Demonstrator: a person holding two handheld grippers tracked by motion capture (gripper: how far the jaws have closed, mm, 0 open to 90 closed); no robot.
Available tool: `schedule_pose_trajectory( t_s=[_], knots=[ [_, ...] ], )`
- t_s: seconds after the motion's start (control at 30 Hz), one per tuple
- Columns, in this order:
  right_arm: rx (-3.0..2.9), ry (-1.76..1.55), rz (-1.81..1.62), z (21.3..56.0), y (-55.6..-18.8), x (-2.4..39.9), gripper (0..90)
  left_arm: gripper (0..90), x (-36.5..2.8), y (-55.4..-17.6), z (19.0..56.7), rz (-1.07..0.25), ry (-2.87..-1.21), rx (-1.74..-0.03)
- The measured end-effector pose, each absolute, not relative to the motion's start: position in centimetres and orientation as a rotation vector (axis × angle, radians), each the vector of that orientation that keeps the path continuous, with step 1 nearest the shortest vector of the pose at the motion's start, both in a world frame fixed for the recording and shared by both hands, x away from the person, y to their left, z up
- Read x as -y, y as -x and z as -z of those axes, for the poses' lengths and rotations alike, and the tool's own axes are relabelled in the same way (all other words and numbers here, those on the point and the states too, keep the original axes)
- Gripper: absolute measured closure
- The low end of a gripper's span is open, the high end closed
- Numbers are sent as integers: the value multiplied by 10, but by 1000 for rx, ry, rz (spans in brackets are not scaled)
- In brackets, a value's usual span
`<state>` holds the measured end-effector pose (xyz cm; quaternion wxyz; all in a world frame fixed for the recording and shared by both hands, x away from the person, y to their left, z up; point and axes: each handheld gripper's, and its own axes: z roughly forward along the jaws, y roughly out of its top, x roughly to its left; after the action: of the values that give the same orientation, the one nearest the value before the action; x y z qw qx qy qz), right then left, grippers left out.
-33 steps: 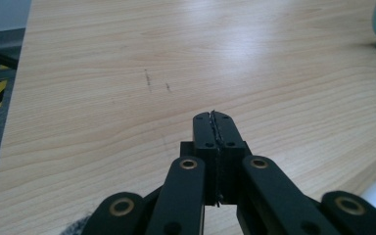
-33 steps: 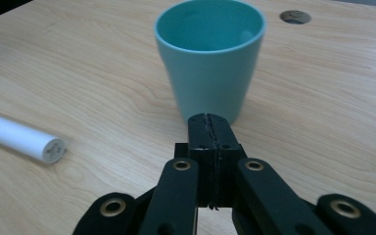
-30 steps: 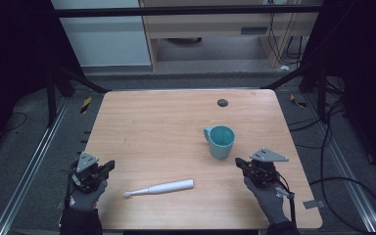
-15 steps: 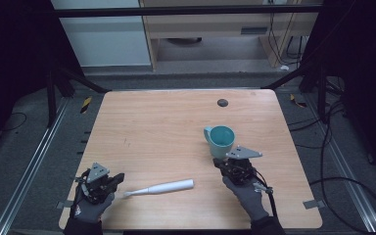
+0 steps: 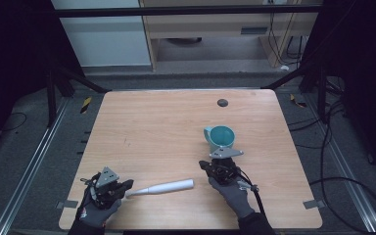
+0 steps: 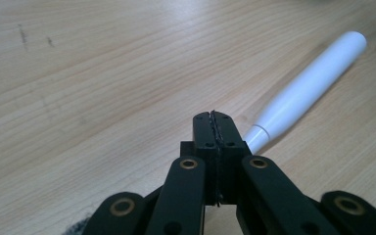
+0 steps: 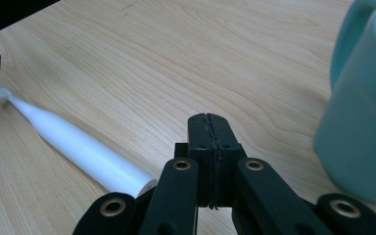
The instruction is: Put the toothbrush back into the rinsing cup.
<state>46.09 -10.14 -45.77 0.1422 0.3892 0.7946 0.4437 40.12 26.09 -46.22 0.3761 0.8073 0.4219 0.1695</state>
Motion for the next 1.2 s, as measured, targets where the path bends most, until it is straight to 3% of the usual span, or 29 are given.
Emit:
schedule_pose_trajectory(
  t_s=[1.2],
  knots=[
    [-2442, -1088, -1206, 486, -461, 64, 898, 900, -248, -401, 480, -359, -2176, -1093]
  ],
)
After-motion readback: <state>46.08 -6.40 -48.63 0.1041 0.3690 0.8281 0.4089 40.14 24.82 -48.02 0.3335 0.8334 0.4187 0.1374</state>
